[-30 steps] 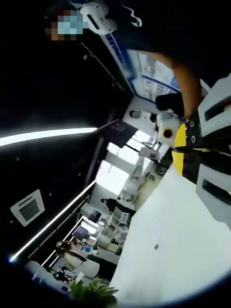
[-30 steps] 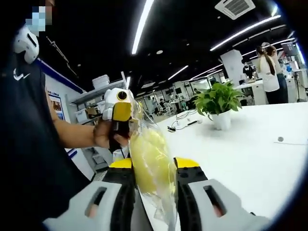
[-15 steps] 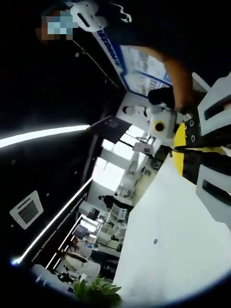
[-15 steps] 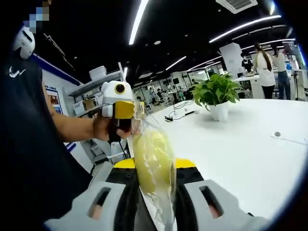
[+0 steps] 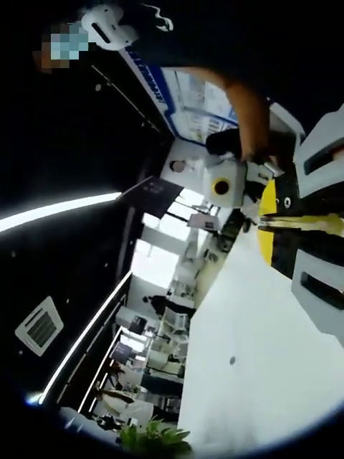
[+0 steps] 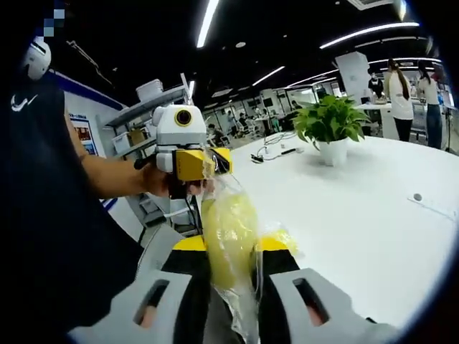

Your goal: Compare the silicone blocks by pressing each to a similar depth, holding the contact briefly, and releasing to observe deformation and rebound differences across the visible hardness samples.

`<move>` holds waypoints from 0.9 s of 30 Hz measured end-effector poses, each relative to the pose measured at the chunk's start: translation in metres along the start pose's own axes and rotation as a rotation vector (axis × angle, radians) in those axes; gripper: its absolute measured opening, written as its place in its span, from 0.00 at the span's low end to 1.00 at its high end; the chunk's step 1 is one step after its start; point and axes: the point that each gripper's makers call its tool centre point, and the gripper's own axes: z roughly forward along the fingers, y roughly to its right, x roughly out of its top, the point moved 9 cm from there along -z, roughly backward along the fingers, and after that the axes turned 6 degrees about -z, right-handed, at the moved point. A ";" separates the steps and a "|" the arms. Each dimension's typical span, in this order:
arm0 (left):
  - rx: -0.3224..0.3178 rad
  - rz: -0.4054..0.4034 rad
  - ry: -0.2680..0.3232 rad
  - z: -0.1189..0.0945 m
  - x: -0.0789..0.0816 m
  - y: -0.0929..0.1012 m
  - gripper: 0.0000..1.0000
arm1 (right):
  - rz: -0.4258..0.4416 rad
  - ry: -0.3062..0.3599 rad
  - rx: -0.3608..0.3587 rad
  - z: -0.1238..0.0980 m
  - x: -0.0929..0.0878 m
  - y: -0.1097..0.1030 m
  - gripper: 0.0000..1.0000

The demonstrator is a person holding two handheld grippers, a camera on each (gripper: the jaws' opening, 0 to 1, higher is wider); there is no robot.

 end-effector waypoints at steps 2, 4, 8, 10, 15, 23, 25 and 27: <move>-0.007 0.001 -0.005 -0.001 0.000 0.000 0.04 | -0.018 -0.009 -0.010 -0.001 -0.001 0.001 0.14; -0.008 0.014 -0.014 -0.002 -0.001 0.001 0.03 | -0.011 -0.024 -0.003 -0.001 -0.001 -0.001 0.12; -0.016 0.011 -0.025 -0.003 -0.003 0.002 0.03 | -0.004 -0.042 0.005 -0.001 0.000 -0.004 0.11; -0.011 0.002 -0.037 -0.003 -0.004 0.002 0.03 | -0.007 -0.053 0.011 -0.001 -0.001 -0.004 0.10; 0.007 0.028 -0.061 -0.003 -0.009 0.003 0.03 | -0.023 -0.081 0.009 0.002 -0.003 -0.006 0.08; 0.035 0.021 -0.080 -0.005 -0.015 0.002 0.00 | -0.001 -0.097 0.006 0.004 -0.008 -0.004 0.06; 0.030 0.000 -0.076 -0.005 -0.015 0.002 0.00 | -0.004 -0.098 0.011 0.004 -0.008 -0.005 0.06; 0.024 -0.054 -0.086 -0.007 -0.016 0.001 0.00 | -0.001 -0.109 0.022 0.005 -0.008 -0.006 0.06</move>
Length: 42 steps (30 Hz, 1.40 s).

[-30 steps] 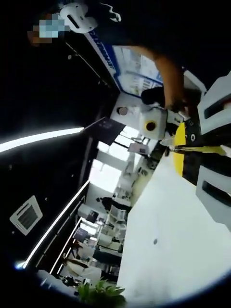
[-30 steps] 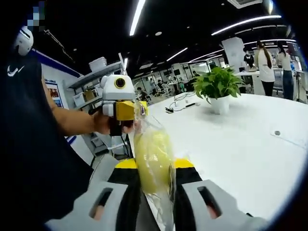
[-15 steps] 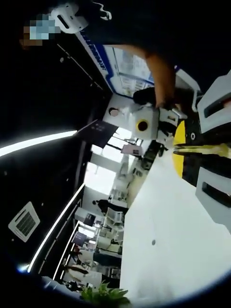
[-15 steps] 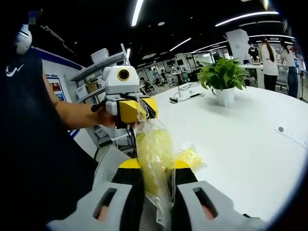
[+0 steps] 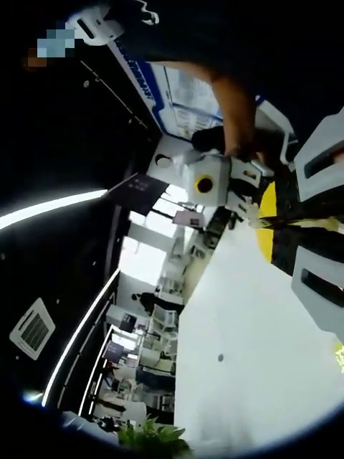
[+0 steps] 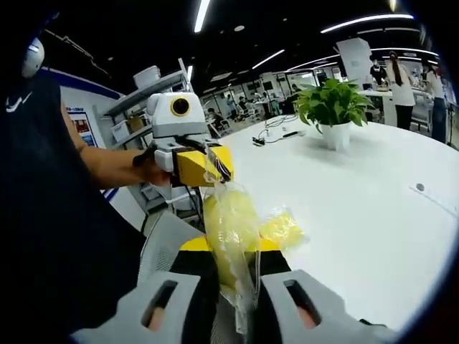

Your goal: Compare the silicone blocks by pressing each to a similar depth, holding the contact briefly, and releasing to observe deformation and rebound differences across the visible hardness samples.

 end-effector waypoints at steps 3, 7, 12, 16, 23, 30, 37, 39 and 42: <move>0.019 0.080 -0.003 0.002 -0.001 -0.004 0.01 | 0.009 -0.015 -0.010 0.002 -0.002 0.001 0.07; 0.044 0.060 -0.008 0.005 -0.004 -0.005 0.01 | 0.024 -0.020 -0.021 0.002 -0.005 0.004 0.07; 0.037 0.074 -0.020 0.005 -0.007 -0.002 0.01 | 0.019 -0.031 -0.014 0.000 -0.007 0.002 0.07; 0.057 0.062 -0.007 0.006 -0.009 0.000 0.01 | 0.029 -0.029 -0.015 -0.001 -0.009 0.003 0.07; 0.056 -0.027 -0.006 0.008 -0.006 0.004 0.00 | 0.036 0.019 -0.016 -0.005 -0.012 0.003 0.11; 0.069 -0.016 -0.020 0.012 -0.006 0.010 0.00 | 0.059 0.053 -0.016 -0.008 -0.016 0.003 0.13; 0.061 -0.051 0.003 0.013 -0.004 0.010 0.00 | 0.059 0.071 -0.024 -0.010 -0.013 0.005 0.14; 0.064 -0.047 0.000 0.013 -0.004 0.009 0.00 | 0.045 0.062 -0.032 -0.009 -0.012 0.006 0.13; 0.069 -0.058 0.007 0.012 -0.003 0.009 0.00 | 0.058 0.059 -0.022 -0.008 -0.011 0.006 0.14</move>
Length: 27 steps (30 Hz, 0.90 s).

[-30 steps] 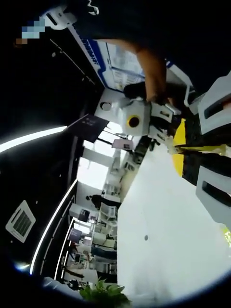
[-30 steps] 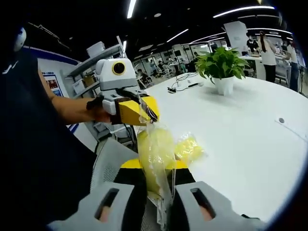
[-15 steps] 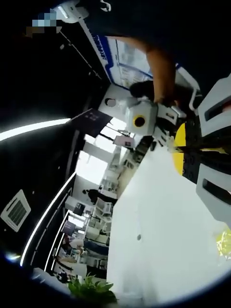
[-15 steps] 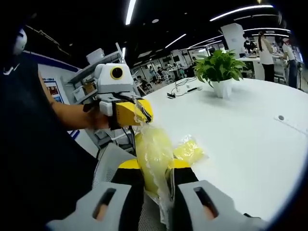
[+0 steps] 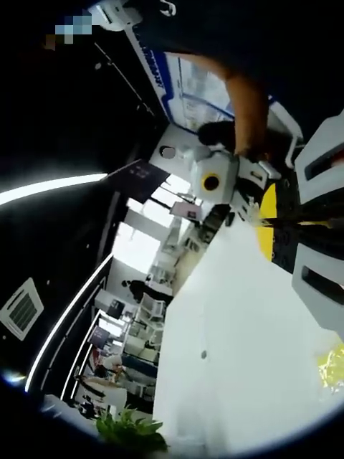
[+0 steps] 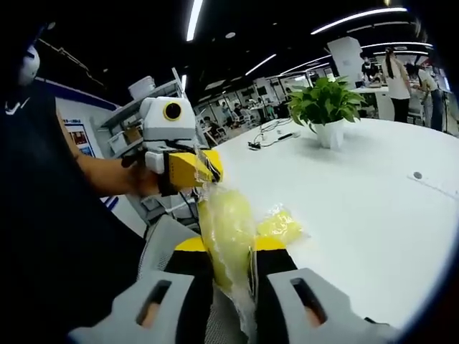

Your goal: Compare the silicone blocks by pressing each to a similar depth, holding the contact briefly, and releasing to observe deformation and rebound differences across the visible hardness samples.

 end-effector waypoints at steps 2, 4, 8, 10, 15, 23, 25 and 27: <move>0.000 -0.007 0.004 0.000 0.000 0.001 0.00 | -0.003 -0.001 0.006 -0.001 0.001 0.000 0.13; 0.001 -0.007 0.006 0.001 -0.001 0.000 0.00 | -0.041 -0.004 -0.020 -0.001 0.000 0.000 0.12; -0.011 0.010 -0.020 0.002 -0.004 -0.001 0.00 | -0.048 -0.021 -0.006 -0.001 -0.003 -0.002 0.09; -0.030 0.025 -0.004 0.002 -0.004 0.001 0.00 | -0.053 -0.025 -0.014 -0.004 -0.001 -0.004 0.08; -0.024 0.017 0.010 0.004 -0.003 0.002 0.00 | -0.053 -0.010 -0.029 -0.006 -0.001 -0.003 0.08; -0.027 0.005 0.055 0.005 0.013 0.010 0.00 | -0.096 0.131 -0.073 -0.011 0.011 -0.002 0.15; -0.031 0.013 0.057 0.005 0.016 0.011 0.00 | -0.091 0.129 -0.073 -0.012 0.013 -0.001 0.18; -0.028 0.018 0.066 0.005 0.018 0.011 0.00 | -0.113 0.148 -0.087 -0.011 0.015 0.001 0.20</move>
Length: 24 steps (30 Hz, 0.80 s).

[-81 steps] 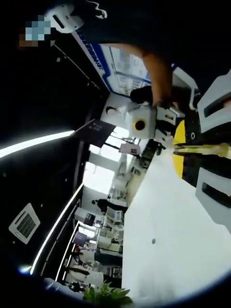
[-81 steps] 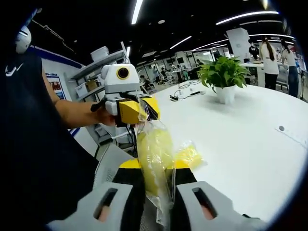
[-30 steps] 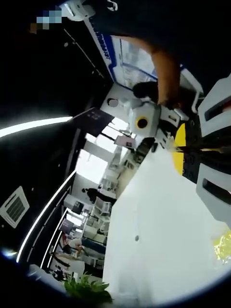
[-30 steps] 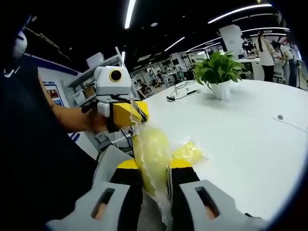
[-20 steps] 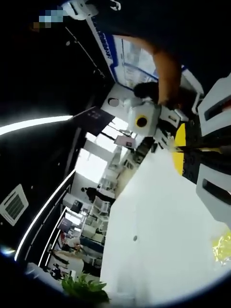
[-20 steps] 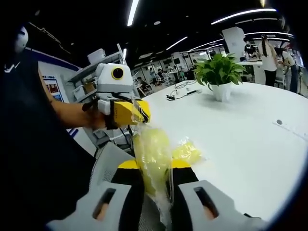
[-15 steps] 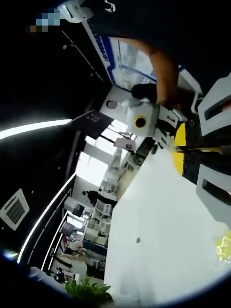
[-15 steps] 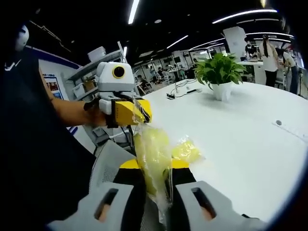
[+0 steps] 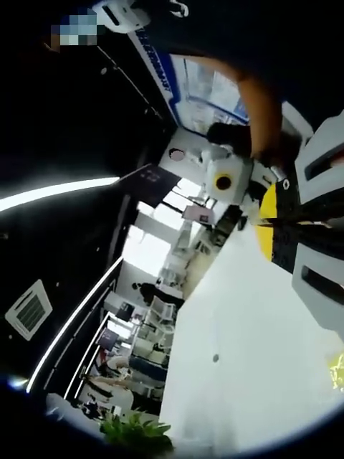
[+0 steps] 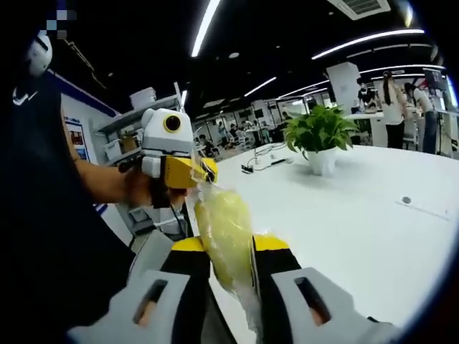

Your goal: Compare the silicone blocks by pressing each to a similar depth, holding the contact briefly, and releasing to observe deformation and rebound differences across the visible hardness samples.

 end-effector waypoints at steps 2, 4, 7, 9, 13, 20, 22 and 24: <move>-0.004 -0.021 0.030 -0.001 0.003 -0.002 0.00 | -0.062 0.036 -0.040 0.000 0.003 0.004 0.25; -0.007 -0.028 0.046 -0.001 0.006 -0.002 0.00 | -0.065 0.043 -0.060 -0.002 0.004 0.004 0.32; -0.007 -0.034 0.064 -0.001 0.009 -0.002 0.00 | -0.072 0.059 -0.108 -0.003 0.004 0.011 0.60; -0.010 -0.037 0.069 0.000 0.010 -0.004 0.00 | -0.079 0.076 -0.168 -0.006 0.004 0.016 0.77; -0.011 -0.041 0.071 0.001 0.011 -0.006 0.00 | -0.141 0.136 -0.236 -0.015 0.011 0.022 0.92; -0.025 -0.066 0.084 0.005 0.012 -0.006 0.00 | -0.164 0.120 -0.312 -0.034 0.012 0.032 0.96; -0.032 -0.074 0.091 0.008 0.012 -0.007 0.00 | -0.199 0.105 -0.348 -0.039 0.012 0.034 0.97; -0.026 -0.074 0.087 0.012 0.012 -0.008 0.00 | -0.191 0.092 -0.369 -0.048 0.008 0.035 0.97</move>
